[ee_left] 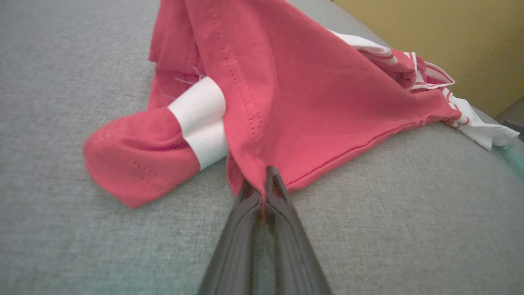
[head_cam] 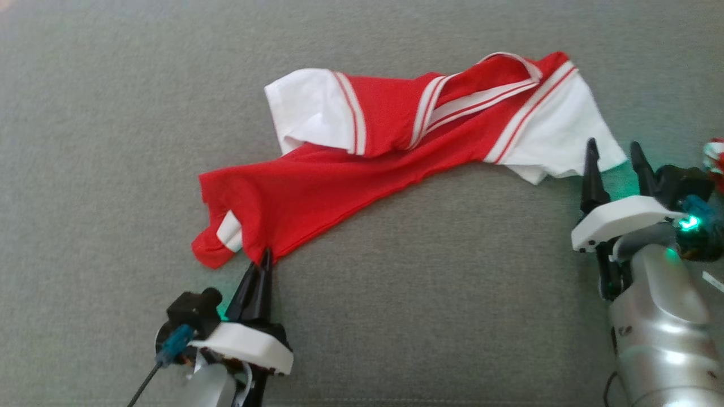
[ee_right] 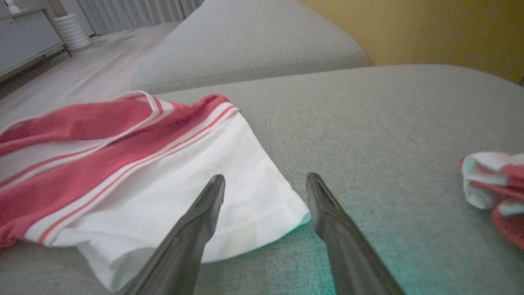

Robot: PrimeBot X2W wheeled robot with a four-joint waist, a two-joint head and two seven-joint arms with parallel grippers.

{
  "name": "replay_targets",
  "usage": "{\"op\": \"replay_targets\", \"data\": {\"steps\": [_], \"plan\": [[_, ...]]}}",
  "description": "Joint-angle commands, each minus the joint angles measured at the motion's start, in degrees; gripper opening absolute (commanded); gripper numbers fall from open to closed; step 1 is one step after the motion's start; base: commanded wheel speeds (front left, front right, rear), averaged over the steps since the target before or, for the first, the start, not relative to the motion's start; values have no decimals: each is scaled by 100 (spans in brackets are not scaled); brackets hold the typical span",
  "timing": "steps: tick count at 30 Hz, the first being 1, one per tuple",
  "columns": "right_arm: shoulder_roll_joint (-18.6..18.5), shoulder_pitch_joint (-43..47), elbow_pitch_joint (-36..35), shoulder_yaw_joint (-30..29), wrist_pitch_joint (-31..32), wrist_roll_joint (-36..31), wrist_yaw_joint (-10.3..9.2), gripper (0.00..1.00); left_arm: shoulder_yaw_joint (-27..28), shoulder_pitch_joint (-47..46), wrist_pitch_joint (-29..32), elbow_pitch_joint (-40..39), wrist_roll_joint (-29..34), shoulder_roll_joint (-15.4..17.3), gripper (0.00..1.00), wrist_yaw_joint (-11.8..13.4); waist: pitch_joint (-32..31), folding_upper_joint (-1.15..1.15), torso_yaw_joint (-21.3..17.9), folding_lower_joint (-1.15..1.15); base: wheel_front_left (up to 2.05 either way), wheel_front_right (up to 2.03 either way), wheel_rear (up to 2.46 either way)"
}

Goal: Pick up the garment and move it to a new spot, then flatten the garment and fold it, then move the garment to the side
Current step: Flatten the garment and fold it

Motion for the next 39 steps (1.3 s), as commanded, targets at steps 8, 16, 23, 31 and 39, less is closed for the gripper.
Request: {"op": "replay_targets", "data": {"steps": [8,16,23,31,39], "plan": [[-2,-520,1048,-1019,-37,-946,-4,100,-75,-232,-28,-163,3,23,0,9,196,0,220,0,0,0,0],[-2,-658,1280,-538,-37,-250,-4,0,99,-190,-28,-242,88,43,0,9,52,0,78,0,0,0,0],[-2,-247,-115,945,-37,2556,-4,0,544,-256,-28,-871,157,117,0,9,-454,0,-102,0,0,0,0],[-2,-332,-1644,1439,-37,3570,-4,0,903,-941,-28,-1875,373,628,0,9,-891,0,-200,0,0,0,0],[-151,-946,-2783,1638,-34,3817,-4,0,919,-1961,-28,-2540,419,1611,0,9,-1369,0,-192,0,0,0,0]]}}
